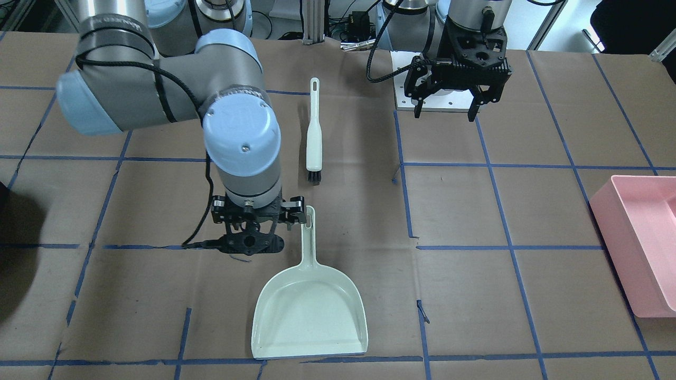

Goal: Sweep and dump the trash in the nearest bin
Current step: 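Open the right gripper and lift it away from the dustpan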

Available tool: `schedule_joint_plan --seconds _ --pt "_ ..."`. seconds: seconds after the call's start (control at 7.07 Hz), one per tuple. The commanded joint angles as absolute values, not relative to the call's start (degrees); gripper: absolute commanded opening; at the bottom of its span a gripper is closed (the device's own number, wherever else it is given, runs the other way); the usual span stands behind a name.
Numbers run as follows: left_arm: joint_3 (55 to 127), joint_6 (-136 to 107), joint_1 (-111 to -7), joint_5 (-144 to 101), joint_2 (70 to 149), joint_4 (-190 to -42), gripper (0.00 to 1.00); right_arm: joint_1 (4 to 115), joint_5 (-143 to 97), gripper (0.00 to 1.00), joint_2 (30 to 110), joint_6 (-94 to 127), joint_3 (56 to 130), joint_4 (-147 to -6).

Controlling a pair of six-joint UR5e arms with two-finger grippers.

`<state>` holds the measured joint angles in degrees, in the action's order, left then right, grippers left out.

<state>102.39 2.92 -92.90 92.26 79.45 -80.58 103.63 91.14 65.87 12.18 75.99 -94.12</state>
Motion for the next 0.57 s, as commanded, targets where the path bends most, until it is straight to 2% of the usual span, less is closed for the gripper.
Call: schedule_joint_plan --seconds 0.0,0.42 --pt "102.39 2.9 -92.9 92.2 79.8 -80.6 0.99 97.24 91.58 1.0 72.48 1.98 76.11 -86.17" --pt "102.39 2.55 -92.99 92.11 79.98 -80.6 0.99 87.56 91.5 1.0 82.23 -10.53 82.23 -82.79"
